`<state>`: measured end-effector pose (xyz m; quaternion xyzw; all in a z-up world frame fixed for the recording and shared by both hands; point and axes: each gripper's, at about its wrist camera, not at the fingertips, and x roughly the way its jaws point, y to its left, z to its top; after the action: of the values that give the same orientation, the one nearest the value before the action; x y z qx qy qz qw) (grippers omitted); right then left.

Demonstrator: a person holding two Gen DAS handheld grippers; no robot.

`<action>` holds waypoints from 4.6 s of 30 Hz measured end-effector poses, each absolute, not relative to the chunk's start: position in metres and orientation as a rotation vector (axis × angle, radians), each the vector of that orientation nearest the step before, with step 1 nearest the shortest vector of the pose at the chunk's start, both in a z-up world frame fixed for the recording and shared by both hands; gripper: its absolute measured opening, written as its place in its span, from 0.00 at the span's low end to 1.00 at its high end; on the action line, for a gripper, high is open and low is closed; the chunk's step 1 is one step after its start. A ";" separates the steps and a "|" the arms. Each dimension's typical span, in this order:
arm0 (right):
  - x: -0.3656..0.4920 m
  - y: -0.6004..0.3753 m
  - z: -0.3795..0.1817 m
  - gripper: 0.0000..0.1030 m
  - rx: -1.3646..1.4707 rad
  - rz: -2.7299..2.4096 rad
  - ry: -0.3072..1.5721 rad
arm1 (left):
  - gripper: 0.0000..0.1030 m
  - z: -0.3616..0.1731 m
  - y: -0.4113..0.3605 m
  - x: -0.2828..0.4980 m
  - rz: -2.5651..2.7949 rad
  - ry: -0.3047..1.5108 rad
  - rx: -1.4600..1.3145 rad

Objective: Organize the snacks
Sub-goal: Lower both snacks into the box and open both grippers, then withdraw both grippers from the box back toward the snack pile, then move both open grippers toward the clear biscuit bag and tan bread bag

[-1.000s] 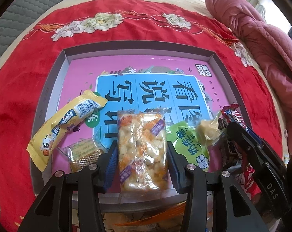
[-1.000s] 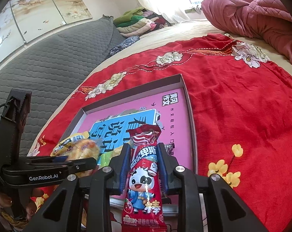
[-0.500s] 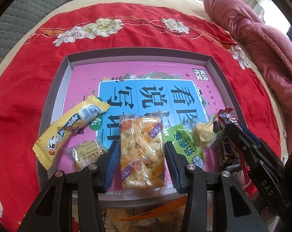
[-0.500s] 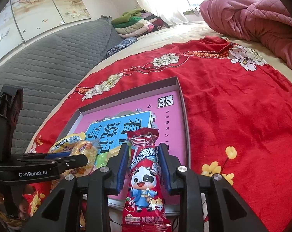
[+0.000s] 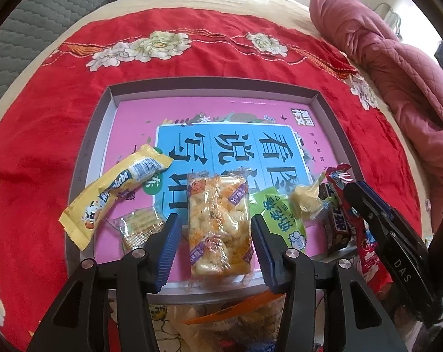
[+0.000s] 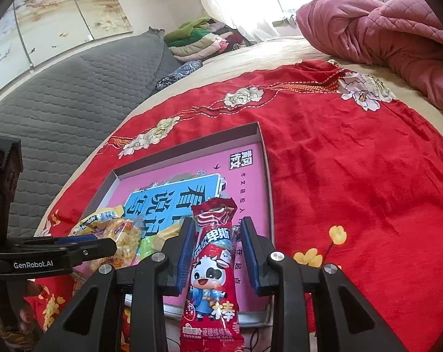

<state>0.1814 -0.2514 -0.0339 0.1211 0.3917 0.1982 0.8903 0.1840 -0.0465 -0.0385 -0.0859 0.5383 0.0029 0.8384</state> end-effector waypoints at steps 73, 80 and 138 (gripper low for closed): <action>0.090 -0.234 0.035 0.78 0.101 0.337 0.760 | 0.55 -0.004 0.000 0.120 -0.077 1.095 -0.167; 0.082 -0.224 0.039 0.79 0.065 0.340 0.781 | 0.55 -0.001 0.005 0.118 -0.106 1.095 -0.172; 0.091 -0.158 0.008 0.80 -0.130 0.441 0.951 | 0.55 -0.071 0.006 0.114 -0.244 1.284 -0.281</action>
<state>0.0912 -0.1576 0.0083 -0.0622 0.4537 0.2106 0.8637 0.1138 0.0056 -0.0706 -0.1305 0.5953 -0.1131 0.7847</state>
